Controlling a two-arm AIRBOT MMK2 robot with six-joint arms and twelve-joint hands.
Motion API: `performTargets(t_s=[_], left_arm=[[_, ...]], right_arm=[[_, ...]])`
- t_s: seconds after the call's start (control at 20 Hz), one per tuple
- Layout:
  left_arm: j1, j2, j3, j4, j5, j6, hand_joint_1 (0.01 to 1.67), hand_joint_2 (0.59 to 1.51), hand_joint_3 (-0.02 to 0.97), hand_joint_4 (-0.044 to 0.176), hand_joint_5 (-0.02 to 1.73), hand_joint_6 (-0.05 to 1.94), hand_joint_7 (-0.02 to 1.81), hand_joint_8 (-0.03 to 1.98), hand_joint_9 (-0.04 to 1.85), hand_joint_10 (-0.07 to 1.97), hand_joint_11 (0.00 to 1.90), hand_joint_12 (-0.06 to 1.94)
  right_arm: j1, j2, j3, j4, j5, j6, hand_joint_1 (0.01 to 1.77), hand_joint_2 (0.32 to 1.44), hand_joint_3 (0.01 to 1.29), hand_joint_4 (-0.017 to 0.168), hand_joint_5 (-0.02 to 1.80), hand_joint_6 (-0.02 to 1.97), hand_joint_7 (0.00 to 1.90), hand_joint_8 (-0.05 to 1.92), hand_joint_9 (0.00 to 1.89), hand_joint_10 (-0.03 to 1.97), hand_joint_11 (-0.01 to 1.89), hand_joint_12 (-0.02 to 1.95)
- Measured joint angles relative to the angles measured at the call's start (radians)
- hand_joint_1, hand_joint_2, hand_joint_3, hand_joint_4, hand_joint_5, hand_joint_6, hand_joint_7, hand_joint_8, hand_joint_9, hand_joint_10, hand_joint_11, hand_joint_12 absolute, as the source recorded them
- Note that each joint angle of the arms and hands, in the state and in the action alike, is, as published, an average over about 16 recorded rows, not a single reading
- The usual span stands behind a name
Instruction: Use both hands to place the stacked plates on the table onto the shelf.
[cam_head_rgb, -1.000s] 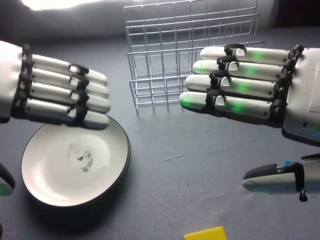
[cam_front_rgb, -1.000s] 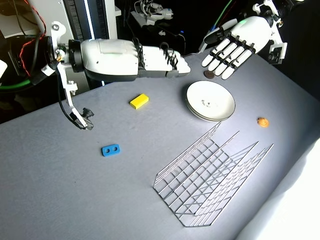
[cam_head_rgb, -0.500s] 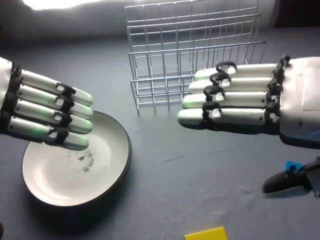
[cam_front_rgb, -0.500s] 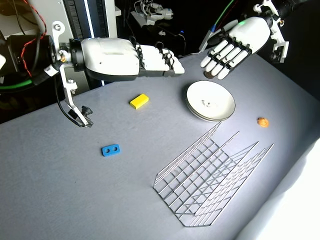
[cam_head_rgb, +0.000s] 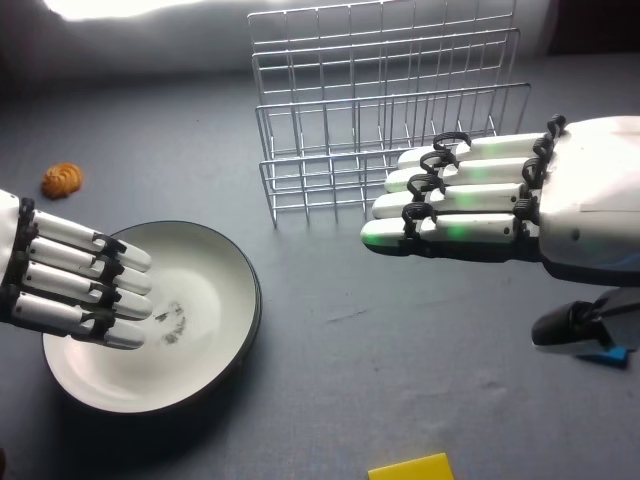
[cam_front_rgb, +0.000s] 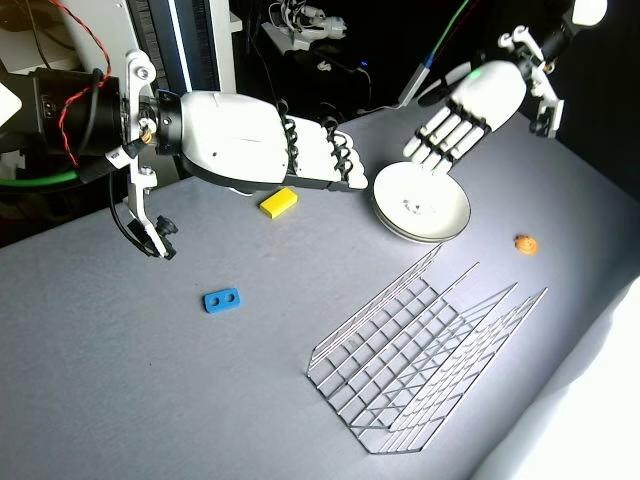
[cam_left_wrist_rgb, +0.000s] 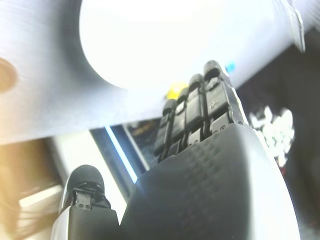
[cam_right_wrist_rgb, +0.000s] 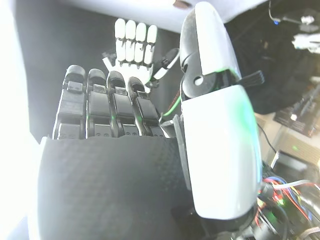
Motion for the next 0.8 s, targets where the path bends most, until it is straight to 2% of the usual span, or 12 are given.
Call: performTargets(t_s=[0.35, 0.8], left_arm=[[0.12, -0.059, 0.071, -0.06, 0.034, 0.049, 0.02, 1.11, 0.023, 0.0, 0.02, 0.01, 0.02, 0.01, 0.03, 0.01, 0.02, 0.11], [0.174, -0.102, 0.143, -0.074, 0.044, 0.073, 0.02, 1.11, 0.018, 0.0, 0.02, 0.0, 0.01, 0.0, 0.02, 0.01, 0.02, 0.08]], right_arm=[[0.046, -0.022, -0.014, -0.048, -0.089, 0.001, 1.16, 1.06, 0.02, -0.001, 0.02, 0.02, 0.02, 0.02, 0.02, 0.01, 0.02, 0.0], [0.111, -0.097, -0.013, -0.172, -0.184, 0.001, 1.19, 1.06, 0.02, 0.003, 0.02, 0.02, 0.02, 0.02, 0.02, 0.01, 0.02, 0.0]])
